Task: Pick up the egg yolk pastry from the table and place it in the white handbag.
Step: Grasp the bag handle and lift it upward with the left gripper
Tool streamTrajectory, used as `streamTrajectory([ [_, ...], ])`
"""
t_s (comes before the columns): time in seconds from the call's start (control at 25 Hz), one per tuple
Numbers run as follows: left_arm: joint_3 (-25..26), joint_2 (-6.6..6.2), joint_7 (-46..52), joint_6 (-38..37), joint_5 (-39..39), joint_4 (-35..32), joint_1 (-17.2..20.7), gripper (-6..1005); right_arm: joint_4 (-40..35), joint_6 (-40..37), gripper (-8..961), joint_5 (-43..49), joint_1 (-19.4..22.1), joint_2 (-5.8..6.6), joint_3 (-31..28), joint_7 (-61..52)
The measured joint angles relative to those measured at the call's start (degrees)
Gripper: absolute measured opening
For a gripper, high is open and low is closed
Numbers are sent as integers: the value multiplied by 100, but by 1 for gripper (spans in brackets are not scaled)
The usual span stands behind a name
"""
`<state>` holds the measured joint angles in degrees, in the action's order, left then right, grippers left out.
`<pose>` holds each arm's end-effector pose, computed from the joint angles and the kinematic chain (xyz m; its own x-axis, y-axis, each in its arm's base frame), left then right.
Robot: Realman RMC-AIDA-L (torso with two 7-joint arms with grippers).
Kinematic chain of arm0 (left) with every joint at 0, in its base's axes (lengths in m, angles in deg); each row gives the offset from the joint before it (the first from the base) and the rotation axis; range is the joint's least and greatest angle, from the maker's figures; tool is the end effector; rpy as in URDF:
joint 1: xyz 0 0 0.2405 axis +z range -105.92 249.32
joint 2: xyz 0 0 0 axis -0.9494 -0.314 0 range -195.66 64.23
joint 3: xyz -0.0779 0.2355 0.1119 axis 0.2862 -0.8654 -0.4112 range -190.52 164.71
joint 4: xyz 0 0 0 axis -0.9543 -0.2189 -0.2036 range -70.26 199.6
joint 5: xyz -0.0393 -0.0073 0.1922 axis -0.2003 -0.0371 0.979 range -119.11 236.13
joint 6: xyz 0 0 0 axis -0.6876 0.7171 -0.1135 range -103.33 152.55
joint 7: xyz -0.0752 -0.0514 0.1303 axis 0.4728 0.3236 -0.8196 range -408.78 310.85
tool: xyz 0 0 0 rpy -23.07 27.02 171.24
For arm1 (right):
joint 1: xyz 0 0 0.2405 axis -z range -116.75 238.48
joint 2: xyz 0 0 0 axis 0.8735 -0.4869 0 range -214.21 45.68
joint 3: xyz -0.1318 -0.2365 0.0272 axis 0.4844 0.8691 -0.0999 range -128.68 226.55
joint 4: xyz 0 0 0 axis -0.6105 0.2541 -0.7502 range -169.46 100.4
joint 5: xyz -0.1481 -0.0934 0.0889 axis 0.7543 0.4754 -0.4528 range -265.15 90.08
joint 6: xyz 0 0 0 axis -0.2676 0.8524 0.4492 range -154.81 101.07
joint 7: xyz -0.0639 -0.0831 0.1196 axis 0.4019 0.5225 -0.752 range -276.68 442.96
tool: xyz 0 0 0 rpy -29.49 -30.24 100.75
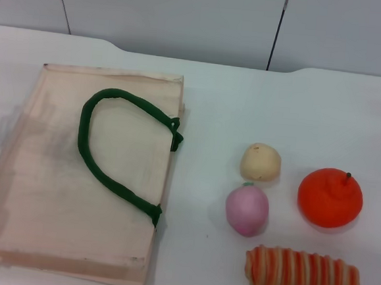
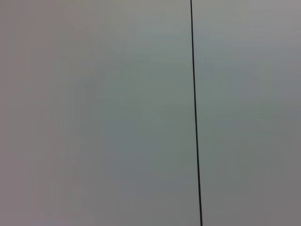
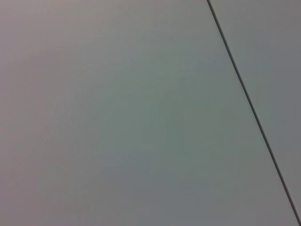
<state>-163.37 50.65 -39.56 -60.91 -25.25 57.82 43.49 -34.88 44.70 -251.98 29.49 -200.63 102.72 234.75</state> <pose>-0.3184 0.3498 0.0654 0.6221 -0.3918 0.6779 0.7477 0.0402 -0.6628 0.3425 0.3757 0.0590 0.4815 0.1900 -0.8556 -0.8709 -0.0054 -0.4914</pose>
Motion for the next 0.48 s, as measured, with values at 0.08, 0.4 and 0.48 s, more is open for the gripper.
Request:
streamTrajectory([
  [0.08, 0, 0, 0, 0, 0, 0, 0, 797, 0, -3, 861, 0, 0, 0, 0, 0],
  [0.4, 0, 0, 0, 0, 0, 0, 6, 796, 0, -13, 859, 0, 0, 0, 0, 0],
  [0.48, 0, 0, 0, 0, 0, 0, 11, 796, 0, -14, 858, 0, 0, 0, 0, 0],
])
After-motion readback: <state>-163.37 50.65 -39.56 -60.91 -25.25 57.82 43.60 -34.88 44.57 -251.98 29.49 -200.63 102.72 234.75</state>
